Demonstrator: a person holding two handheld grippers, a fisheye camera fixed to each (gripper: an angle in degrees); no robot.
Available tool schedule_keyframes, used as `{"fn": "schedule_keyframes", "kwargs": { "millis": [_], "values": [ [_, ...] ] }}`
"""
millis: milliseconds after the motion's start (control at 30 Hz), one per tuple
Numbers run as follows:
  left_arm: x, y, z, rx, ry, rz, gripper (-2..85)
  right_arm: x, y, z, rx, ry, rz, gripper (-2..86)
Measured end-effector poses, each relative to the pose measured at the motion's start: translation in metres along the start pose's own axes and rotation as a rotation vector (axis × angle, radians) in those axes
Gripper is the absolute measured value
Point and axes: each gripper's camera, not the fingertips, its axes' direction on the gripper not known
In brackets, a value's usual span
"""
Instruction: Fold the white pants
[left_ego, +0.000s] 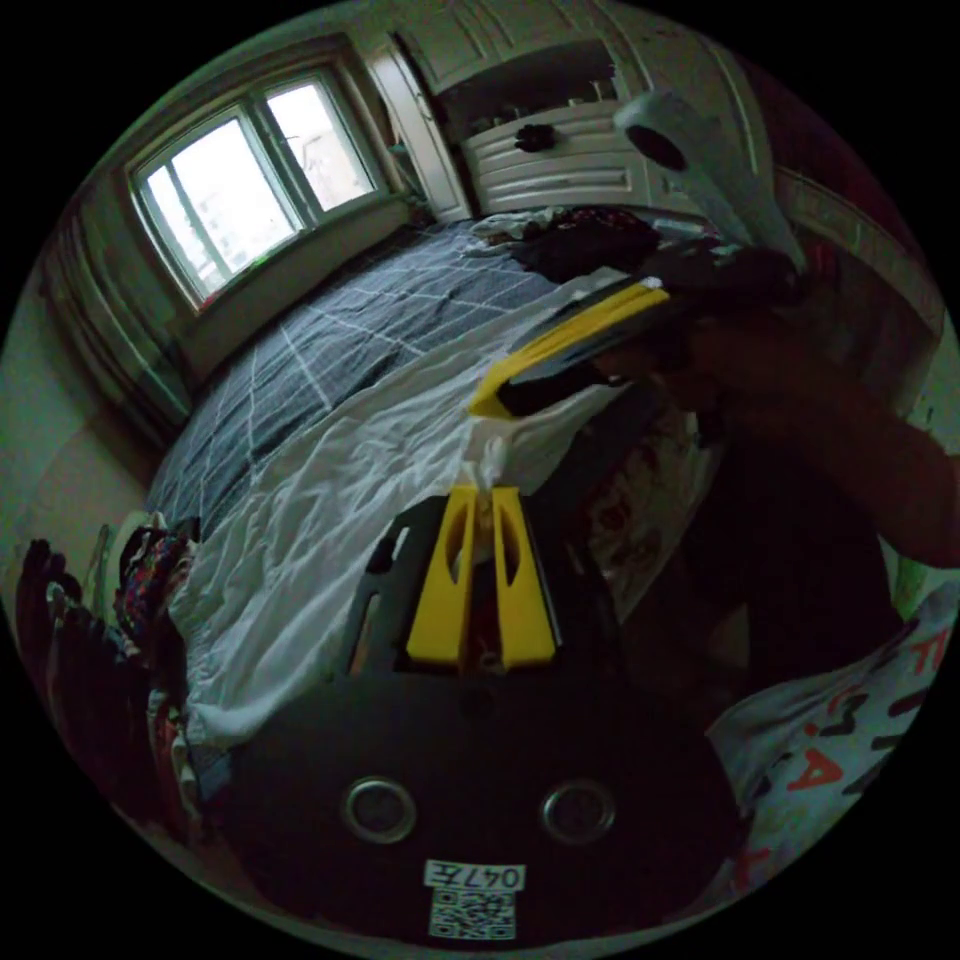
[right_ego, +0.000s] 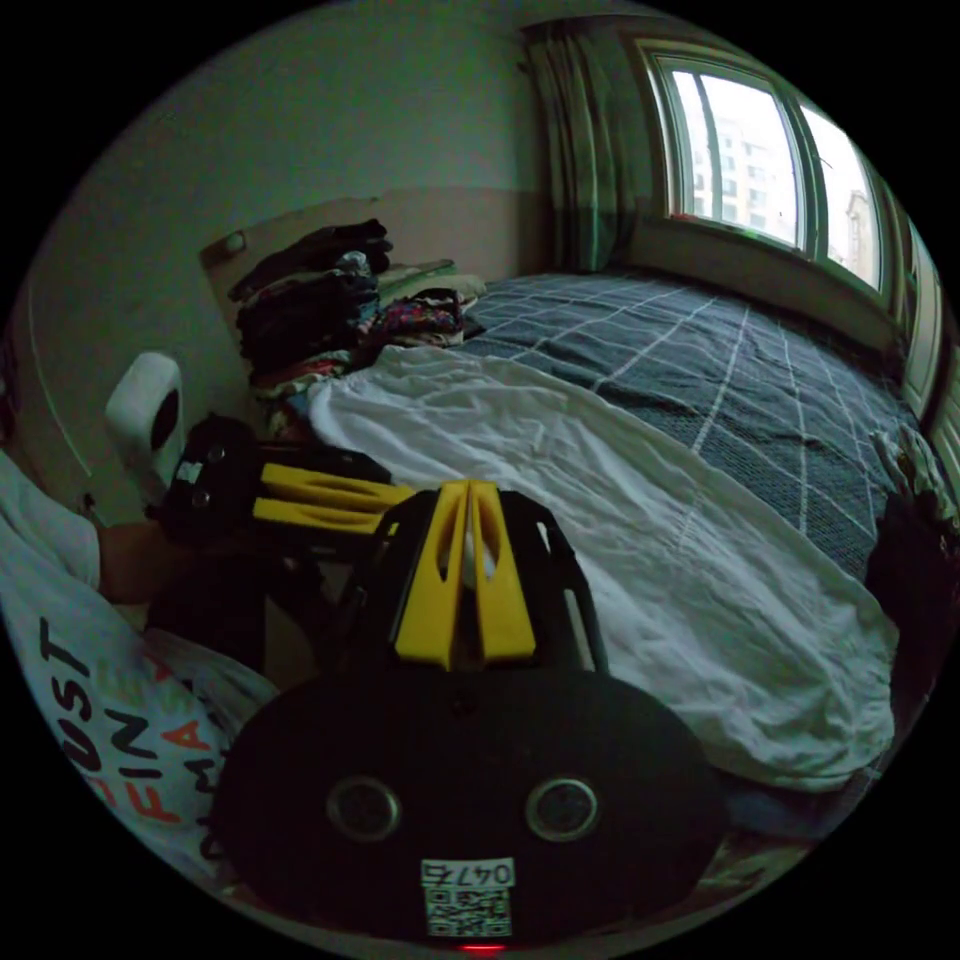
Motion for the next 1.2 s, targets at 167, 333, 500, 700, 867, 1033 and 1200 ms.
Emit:
{"fn": "schedule_keyframes", "kwargs": {
  "millis": [167, 333, 500, 700, 867, 1033, 1200],
  "values": [
    [-0.023, -0.029, -0.006, -0.084, 0.240, 0.000, 0.8, -0.032, 0.040, -0.006, 0.076, 0.030, -0.007, 2.1],
    [-0.036, -0.051, -0.001, -0.148, 0.339, -0.046, 0.4, -0.095, 0.082, 0.019, 0.030, 0.146, -0.162, 3.5],
    [-0.041, -0.076, 0.006, -0.175, 0.324, -0.022, 0.3, -0.135, 0.084, 0.048, 0.028, 0.241, -0.332, 4.2],
    [-0.066, -0.110, 0.015, -0.190, 0.409, 0.004, 0.3, -0.154, 0.081, 0.079, -0.015, 0.328, -0.432, 3.6],
    [-0.090, -0.116, 0.018, -0.161, 0.544, 0.011, -0.1, -0.172, 0.090, 0.087, -0.018, 0.405, -0.537, 4.2],
    [-0.136, -0.128, 0.013, -0.030, 0.630, -0.040, -0.7, -0.178, 0.100, 0.114, -0.093, 0.287, -0.587, 5.5],
    [-0.187, -0.172, 0.037, -0.022, 0.480, -0.075, -0.8, -0.181, 0.105, 0.126, -0.062, 0.204, -0.480, 6.1]
  ]
}}
